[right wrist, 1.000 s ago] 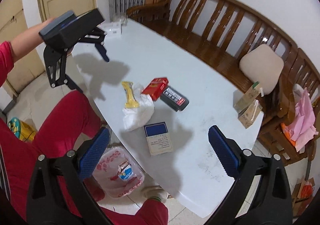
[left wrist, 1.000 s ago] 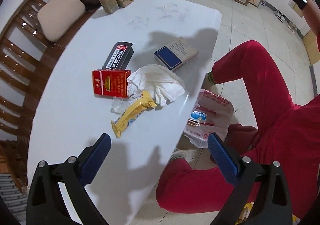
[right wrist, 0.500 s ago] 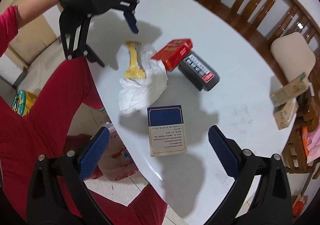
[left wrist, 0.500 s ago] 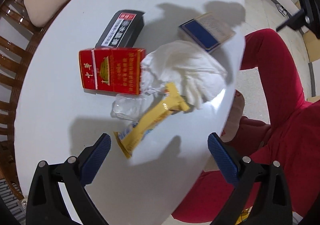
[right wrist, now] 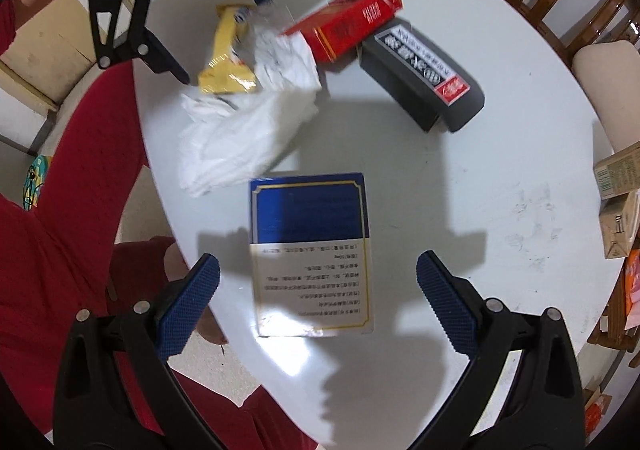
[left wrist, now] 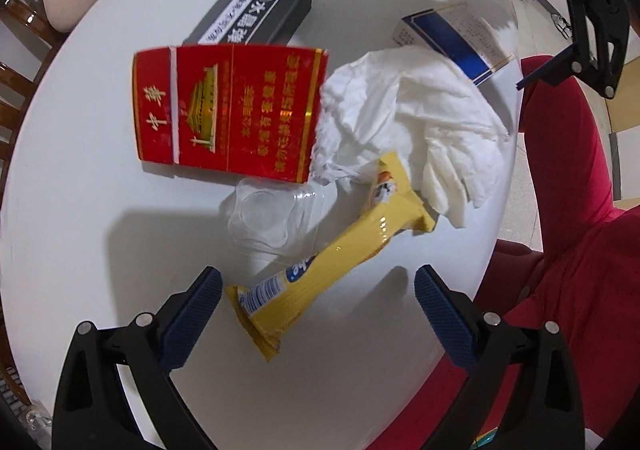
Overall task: Collect trash
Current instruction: 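Grasp the yellow snack wrapper with the left tool while the right tool grasps the blue-white medicine box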
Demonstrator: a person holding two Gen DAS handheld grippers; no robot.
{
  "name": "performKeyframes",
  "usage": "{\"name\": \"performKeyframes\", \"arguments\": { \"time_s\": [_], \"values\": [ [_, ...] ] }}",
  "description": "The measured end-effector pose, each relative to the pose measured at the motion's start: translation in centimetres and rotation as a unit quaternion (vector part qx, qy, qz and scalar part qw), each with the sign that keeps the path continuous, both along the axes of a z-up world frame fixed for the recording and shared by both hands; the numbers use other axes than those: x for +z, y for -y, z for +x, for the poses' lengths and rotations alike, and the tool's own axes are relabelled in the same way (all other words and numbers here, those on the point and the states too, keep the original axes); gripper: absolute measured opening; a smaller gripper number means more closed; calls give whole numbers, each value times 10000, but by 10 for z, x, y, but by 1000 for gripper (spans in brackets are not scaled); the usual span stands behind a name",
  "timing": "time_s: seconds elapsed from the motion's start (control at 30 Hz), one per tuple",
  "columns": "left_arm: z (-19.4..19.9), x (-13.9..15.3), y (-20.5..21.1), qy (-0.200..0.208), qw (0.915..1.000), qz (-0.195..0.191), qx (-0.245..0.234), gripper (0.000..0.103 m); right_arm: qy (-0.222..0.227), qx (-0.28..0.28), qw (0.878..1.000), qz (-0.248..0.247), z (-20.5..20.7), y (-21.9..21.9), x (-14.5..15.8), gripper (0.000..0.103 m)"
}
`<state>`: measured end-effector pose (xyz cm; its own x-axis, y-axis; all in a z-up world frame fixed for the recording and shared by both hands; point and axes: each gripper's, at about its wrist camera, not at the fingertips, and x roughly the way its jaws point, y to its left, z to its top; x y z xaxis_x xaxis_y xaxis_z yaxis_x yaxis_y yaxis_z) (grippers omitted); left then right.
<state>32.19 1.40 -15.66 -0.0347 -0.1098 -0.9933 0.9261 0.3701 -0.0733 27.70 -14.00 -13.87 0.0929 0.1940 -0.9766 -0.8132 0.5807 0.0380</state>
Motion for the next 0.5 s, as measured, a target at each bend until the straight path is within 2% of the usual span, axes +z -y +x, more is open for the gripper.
{"name": "performKeyframes", "arguments": {
  "time_s": [0.1,0.17,0.37,0.5],
  "values": [
    [0,3,0,63,9999,-138,39,87,-68,-56,9999,-47,2,1,-10,96],
    [4,7,-2,93,9996,-229,159,78,-70,-91,9999,-77,3,2,-15,96],
    [7,14,-5,344,9987,-147,341,56,72,-150,9998,-128,-1,2,-21,94],
    [-4,14,-3,397,9979,-155,496,46,116,-335,9993,-71,-3,4,-20,88]
  ]
}}
